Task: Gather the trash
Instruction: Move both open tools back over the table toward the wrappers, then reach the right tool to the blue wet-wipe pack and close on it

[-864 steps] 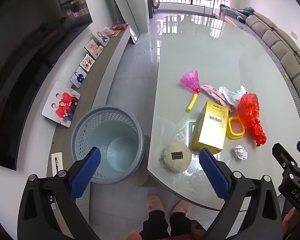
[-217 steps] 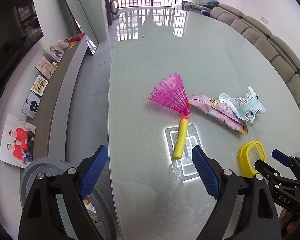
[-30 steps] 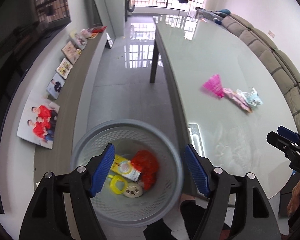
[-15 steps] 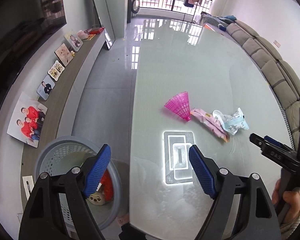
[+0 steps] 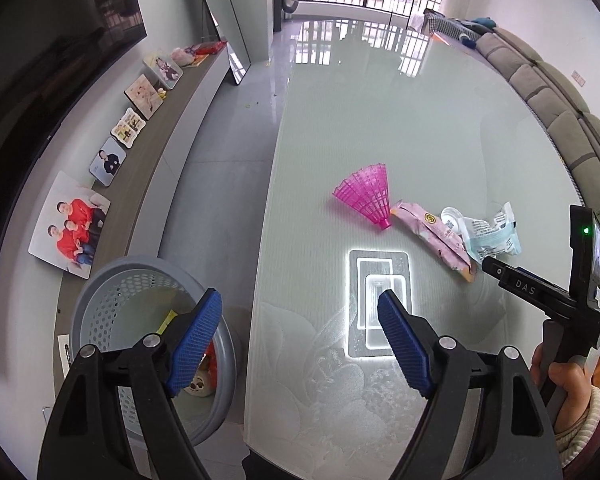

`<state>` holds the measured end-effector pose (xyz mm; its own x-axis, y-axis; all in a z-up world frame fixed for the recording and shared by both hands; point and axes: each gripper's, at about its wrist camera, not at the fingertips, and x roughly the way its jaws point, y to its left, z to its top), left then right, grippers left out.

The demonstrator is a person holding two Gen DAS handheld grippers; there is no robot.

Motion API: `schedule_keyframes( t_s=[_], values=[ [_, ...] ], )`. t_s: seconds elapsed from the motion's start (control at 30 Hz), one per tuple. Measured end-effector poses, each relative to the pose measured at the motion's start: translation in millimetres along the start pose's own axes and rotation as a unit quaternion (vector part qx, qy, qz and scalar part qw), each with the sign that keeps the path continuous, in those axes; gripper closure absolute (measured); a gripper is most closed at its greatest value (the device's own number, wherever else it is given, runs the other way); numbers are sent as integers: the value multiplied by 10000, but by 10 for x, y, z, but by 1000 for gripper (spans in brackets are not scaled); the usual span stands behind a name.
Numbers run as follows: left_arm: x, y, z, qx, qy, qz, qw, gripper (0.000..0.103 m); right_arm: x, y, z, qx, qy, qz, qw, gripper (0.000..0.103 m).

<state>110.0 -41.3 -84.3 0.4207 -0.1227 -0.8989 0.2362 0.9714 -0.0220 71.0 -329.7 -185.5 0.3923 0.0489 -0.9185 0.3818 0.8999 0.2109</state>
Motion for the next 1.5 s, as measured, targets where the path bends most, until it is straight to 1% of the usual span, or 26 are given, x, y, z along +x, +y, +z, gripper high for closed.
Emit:
schedule_keyframes(
  t_s=[0.17, 0.3, 0.37, 0.53, 0.67, 0.8, 0.9, 0.93, 1.03, 1.3, 1.4, 1.5],
  values=[
    [57, -115, 23, 76, 58, -48, 9999, 24, -59, -349, 20, 162, -79, -293, 9994, 29],
    [79, -208, 42, 158, 76, -108, 9998, 24, -176, -648, 46, 300, -185, -641, 9973, 29],
    [99, -237, 52, 183, 78, -136, 9997, 24, -279, -711, 71, 353, -251, -679, 9968, 29],
    [105, -309, 86, 228, 57, -209, 9995, 24, -479, -419, 117, 160, -462, -384, 9981, 29],
    [72, -297, 106, 249, 14, -192, 9995, 24, -372, -93, 219, -40, -377, -344, 9987, 29],
    [54, -204, 97, 156, 11, -130, 9998, 24, -199, 200, 270, -202, -264, -394, 9987, 29],
    [53, -116, 80, 53, 32, -86, 9999, 24, -84, 310, 276, -288, -173, -658, 9973, 29],
    [53, -96, 77, 21, 37, -87, 10000, 24, -56, 303, 268, -277, -132, -732, 9968, 29],
    [58, -60, 60, -21, 47, -86, 9999, 24, -3, 207, 247, -143, -60, -762, 9970, 29],
    [95, -142, 72, 68, 67, -214, 9997, 24, -98, -327, 141, 140, -4, -1185, 9929, 29],
    [101, -175, 80, 112, 62, -240, 9996, 24, -185, -399, 146, 293, -75, -1016, 9944, 29],
    [118, -188, 85, 121, 86, -255, 9996, 24, -223, -259, 123, 124, -77, -754, 9970, 29]
  ],
)
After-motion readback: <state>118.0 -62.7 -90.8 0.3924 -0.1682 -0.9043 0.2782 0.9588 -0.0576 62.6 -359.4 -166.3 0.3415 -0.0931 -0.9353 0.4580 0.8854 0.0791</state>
